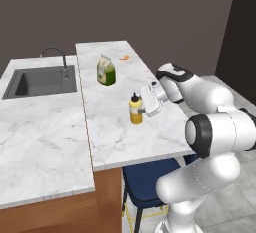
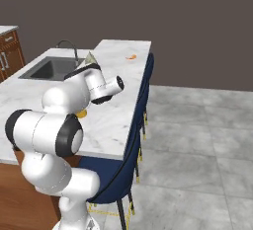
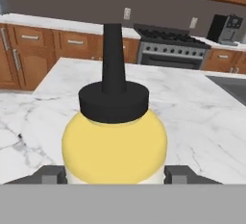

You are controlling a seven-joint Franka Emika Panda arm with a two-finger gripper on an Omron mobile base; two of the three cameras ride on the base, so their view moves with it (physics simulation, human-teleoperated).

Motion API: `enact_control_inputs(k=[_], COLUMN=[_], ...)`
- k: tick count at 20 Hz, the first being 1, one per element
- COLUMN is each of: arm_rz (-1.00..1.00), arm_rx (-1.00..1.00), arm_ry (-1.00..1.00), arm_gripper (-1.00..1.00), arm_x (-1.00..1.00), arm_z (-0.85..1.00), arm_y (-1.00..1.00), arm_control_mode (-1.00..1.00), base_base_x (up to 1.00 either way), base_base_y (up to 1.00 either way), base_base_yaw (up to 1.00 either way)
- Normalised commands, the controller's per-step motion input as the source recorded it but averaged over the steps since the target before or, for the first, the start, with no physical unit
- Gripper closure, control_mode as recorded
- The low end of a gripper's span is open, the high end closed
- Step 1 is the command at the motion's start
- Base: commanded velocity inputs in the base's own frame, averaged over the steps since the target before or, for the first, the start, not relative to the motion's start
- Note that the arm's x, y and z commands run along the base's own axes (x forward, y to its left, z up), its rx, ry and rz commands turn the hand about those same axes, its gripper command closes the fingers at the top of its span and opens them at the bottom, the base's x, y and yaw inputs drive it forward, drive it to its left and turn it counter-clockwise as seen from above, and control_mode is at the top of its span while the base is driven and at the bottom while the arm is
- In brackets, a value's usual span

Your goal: Move the mustard and oil and vinegar bottle from the cabinet to the dining counter.

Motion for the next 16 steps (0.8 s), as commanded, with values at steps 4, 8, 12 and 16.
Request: enact_control_inputs(k=[4, 8, 12, 16], arm_rz=[0.0, 0.0, 0.0, 0.0], arm_rx=[0.0, 0.0, 0.03, 0.05], arm_ry=[-0.07, -0.02, 0.0, 0.0], arm_gripper=[1.0, 1.0, 1.0, 1.0], arm_x=[0.06, 0.08, 0.09, 0.03], arm_z=[-0.22, -0.19, -0.2, -0.23], arm_y=[-0.02, -0.06, -0.07, -0.06], arm_control_mode=[-1.0, -1.0, -1.0, -1.0], base_base_x=[0.0, 0.0, 0.0, 0.0], base_base_y=[0.0, 0.0, 0.0, 0.0], base_base_yaw=[0.0, 0.0, 0.0, 0.0])
